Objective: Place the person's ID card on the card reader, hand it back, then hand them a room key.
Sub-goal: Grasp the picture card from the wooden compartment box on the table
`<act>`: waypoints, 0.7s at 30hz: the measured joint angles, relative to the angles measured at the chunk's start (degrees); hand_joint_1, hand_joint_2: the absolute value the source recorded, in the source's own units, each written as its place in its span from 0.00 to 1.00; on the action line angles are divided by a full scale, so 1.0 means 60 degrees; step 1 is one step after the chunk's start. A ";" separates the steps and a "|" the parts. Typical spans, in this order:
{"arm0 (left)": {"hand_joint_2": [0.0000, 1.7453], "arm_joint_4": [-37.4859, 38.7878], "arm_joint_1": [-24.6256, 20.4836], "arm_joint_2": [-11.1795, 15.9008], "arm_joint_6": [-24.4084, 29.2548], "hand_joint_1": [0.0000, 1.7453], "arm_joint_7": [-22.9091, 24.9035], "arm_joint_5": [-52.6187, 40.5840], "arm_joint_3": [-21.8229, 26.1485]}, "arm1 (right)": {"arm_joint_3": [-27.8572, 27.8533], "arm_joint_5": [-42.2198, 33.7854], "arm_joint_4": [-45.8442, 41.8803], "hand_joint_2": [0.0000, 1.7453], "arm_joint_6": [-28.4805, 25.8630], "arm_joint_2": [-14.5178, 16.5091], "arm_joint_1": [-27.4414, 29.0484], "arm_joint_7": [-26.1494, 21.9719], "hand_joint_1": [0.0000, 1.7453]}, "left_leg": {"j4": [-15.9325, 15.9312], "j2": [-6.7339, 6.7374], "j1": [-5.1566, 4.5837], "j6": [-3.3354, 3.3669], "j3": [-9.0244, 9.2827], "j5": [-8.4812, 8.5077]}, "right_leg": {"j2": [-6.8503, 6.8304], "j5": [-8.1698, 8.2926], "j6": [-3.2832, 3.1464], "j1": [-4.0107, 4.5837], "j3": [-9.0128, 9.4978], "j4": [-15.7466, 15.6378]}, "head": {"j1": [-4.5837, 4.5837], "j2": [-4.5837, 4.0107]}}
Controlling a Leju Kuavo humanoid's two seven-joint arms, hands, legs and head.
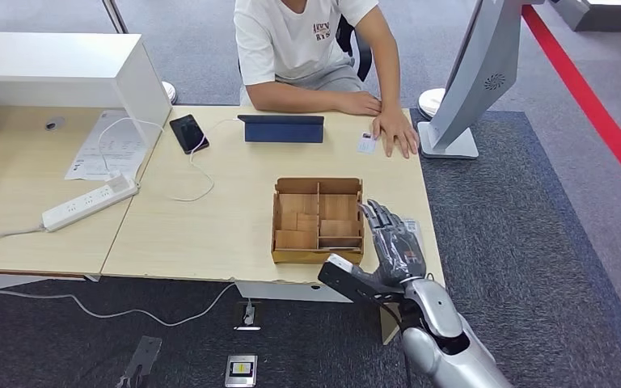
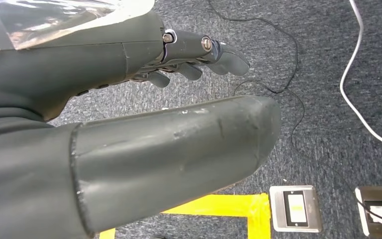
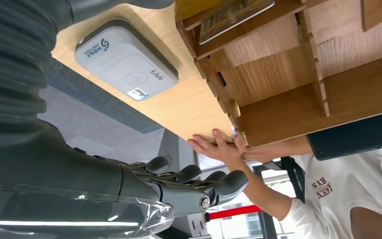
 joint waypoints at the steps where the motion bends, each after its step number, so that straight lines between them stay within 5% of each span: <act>1: 0.00 0.0000 -0.0001 0.0000 -0.0001 0.00 0.0007 0.0000 0.0000 | 0.0015 0.0006 0.0003 1.00 0.0025 0.0031 -0.0009 -0.0017 0.00 | 0.0000 0.0000 0.0000 0.0000 0.0000 0.0000 | 0.0000 0.0000 0.0000 0.0000 0.0000 0.0000 | 0.0000 0.0000; 21: 0.00 0.0002 -0.0138 0.0004 -0.0061 0.00 0.0182 -0.0074 0.0000 | 0.0421 -0.0368 0.2227 1.00 -0.0426 0.1185 -0.1367 -0.1831 0.00 | 0.0000 -0.0001 0.0000 -0.0001 -0.0003 0.0003 | 0.0000 0.0001 0.0000 0.0000 0.0000 0.0003 | 0.0002 0.0000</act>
